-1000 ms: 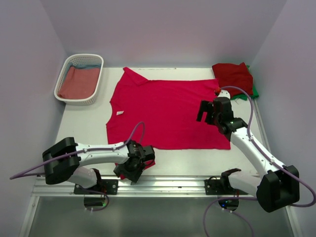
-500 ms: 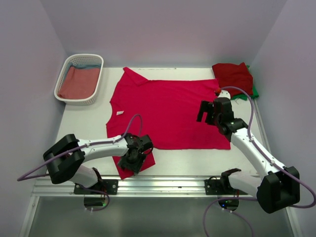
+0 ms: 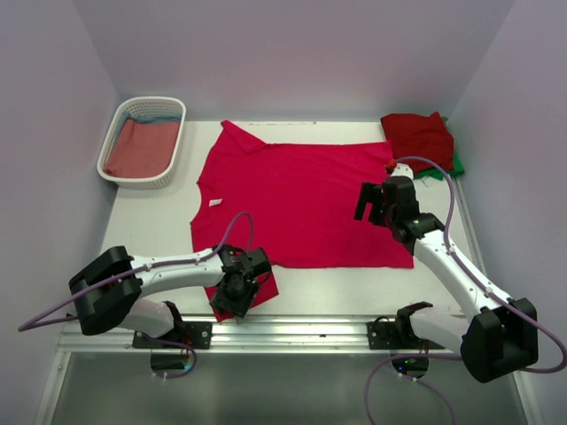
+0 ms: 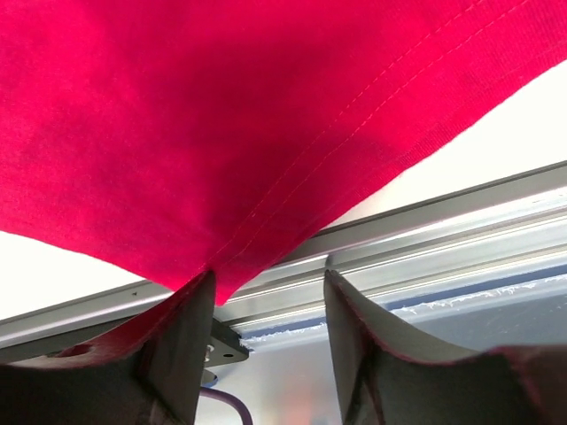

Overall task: Fold and stack the t-shirts
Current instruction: Grab the bottom of the folded rectangular tshirt with both arms

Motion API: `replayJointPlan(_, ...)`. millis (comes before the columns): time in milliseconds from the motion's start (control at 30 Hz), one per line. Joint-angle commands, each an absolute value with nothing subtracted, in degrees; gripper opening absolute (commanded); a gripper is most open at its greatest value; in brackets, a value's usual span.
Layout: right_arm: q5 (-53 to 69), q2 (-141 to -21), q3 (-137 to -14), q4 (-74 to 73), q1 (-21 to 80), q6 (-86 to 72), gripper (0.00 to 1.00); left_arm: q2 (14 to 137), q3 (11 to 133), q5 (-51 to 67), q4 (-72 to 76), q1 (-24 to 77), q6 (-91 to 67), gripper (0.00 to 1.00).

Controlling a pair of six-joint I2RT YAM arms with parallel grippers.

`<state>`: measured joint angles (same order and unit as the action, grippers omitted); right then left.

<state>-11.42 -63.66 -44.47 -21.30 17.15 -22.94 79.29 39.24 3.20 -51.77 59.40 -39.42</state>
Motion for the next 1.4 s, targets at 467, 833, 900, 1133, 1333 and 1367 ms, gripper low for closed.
replayJointPlan(467,-13.4,-60.4,-43.3,-21.5,17.3,-22.5,0.89,82.2,41.6,0.2,-52.7,60.1,-40.0,0.70)
replayJointPlan(833,-12.5,-60.6,-43.3,-21.0,17.3,-22.5,0.88,81.0,42.2,-1.3,-51.5,59.6,-40.1,0.67)
replayJointPlan(900,-12.6,-60.7,-43.2,-21.0,17.2,-22.4,0.88,81.2,42.6,-1.6,-51.3,59.5,-40.0,0.68)
replayJointPlan(1133,-12.6,-60.6,-43.1,-21.1,17.3,-22.1,0.88,82.4,41.1,-0.3,-49.1,58.4,-38.4,0.66)
replayJointPlan(1333,-12.7,-60.4,-43.0,-21.3,17.3,-22.0,0.88,83.8,39.8,3.6,-46.2,58.3,-37.1,0.49)
replayJointPlan(1367,-12.6,-60.2,-42.9,-21.3,17.3,-22.0,0.88,83.8,39.7,4.0,-46.1,58.3,-36.9,0.44)
